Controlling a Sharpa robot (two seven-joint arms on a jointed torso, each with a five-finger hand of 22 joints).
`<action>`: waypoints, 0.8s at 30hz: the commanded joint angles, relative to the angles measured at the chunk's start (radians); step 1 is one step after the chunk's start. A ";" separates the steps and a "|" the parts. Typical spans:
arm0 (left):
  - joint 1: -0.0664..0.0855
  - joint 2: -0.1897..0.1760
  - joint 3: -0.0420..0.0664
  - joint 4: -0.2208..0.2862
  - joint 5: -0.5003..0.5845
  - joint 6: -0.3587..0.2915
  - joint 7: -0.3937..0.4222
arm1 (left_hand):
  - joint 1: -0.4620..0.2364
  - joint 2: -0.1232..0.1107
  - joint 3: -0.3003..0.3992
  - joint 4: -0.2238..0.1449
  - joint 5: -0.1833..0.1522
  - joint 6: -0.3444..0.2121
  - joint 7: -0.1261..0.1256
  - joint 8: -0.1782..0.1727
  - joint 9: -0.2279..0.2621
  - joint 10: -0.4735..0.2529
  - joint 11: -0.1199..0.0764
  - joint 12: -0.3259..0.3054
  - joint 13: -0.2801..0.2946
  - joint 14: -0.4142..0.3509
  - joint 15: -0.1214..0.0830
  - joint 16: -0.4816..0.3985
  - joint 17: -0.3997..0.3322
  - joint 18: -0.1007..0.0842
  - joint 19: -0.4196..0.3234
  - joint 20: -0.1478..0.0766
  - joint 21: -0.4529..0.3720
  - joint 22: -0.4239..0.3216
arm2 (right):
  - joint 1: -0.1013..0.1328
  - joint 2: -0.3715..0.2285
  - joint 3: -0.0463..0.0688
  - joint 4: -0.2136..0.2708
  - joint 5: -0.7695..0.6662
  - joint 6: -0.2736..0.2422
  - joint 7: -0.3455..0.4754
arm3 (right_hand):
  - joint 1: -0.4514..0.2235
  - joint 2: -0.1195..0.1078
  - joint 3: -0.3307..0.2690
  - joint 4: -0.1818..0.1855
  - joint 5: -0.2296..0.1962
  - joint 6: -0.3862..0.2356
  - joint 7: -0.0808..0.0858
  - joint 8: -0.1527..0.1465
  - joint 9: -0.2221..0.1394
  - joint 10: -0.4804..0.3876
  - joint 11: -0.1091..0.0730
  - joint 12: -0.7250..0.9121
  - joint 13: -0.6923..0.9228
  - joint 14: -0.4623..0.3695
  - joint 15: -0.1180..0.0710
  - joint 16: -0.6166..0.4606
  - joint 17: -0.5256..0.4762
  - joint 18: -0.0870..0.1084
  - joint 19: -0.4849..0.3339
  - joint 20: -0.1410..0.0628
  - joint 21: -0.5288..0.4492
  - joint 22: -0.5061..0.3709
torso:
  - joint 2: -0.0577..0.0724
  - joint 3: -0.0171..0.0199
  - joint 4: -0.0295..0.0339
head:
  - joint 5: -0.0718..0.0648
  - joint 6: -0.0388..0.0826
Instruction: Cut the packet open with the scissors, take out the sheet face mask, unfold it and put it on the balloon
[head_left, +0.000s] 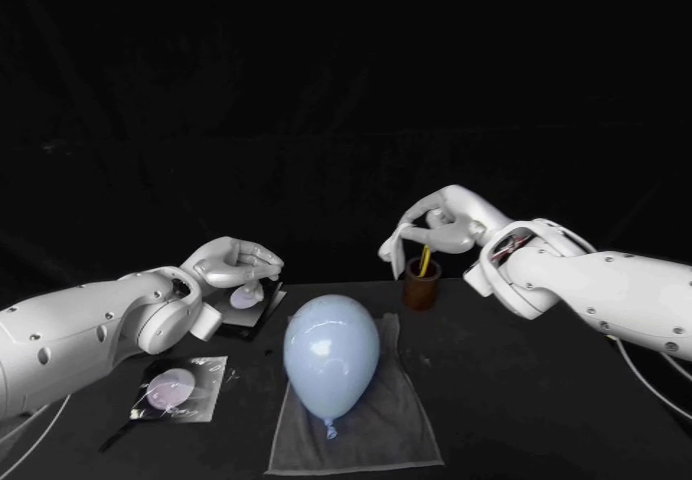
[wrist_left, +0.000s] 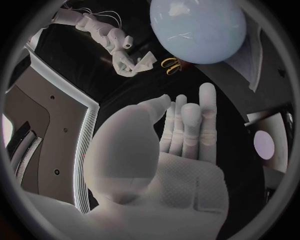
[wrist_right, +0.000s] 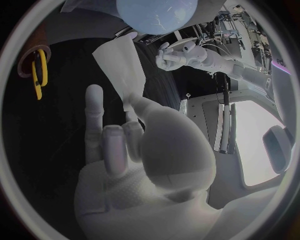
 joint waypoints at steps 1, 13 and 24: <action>0.001 0.039 0.005 -0.011 0.045 -0.005 0.057 | -0.011 -0.001 0.003 0.005 -0.001 -0.011 0.001 -0.010 -0.003 -0.017 0.006 -0.015 -0.005 -0.009 0.005 -0.007 -0.006 0.012 -0.011 0.005 0.010 0.006 | 0.001 0.009 0.001 0.003 0.035 0.052 -0.009 | 0.010 0.002 0.005 0.000 0.005 0.004 0.000 0.004 0.000 0.019 -0.004 -0.005 0.085 0.040 -0.003 0.000 0.118 0.020 -0.001 -0.006 -0.006 0.001 | 0.000 0.0012 -0.0049 | -0.041 0.024; 0.001 0.152 0.018 -0.020 0.075 -0.018 0.102 | -0.061 -0.032 -0.032 0.036 -0.001 -0.056 0.021 -0.045 -0.013 -0.082 0.033 -0.078 -0.034 -0.091 0.030 -0.098 -0.119 0.012 -0.053 0.029 0.013 0.012 | 0.002 0.029 0.001 0.022 0.039 0.066 -0.002 | 0.011 0.003 0.006 0.000 0.005 0.002 0.000 0.004 0.000 0.018 -0.003 -0.008 0.083 0.038 -0.003 -0.001 0.116 0.020 -0.001 -0.006 -0.007 0.001 | 0.001 0.0015 -0.0067 | -0.039 0.012; 0.001 0.188 0.026 -0.017 -0.021 0.007 0.103 | -0.057 -0.049 -0.106 0.046 -0.001 -0.089 0.033 -0.084 -0.025 -0.138 0.049 -0.114 -0.052 -0.157 0.050 -0.119 -0.133 0.012 -0.106 0.053 -0.010 0.002 | 0.002 0.023 0.001 0.057 0.041 0.017 0.025 | 0.012 0.004 0.007 -0.001 0.005 0.001 0.001 0.004 0.001 0.017 -0.003 -0.009 0.082 0.039 -0.003 -0.001 0.117 0.020 -0.001 -0.006 -0.007 0.002 | 0.001 0.0010 -0.0050 | -0.008 -0.019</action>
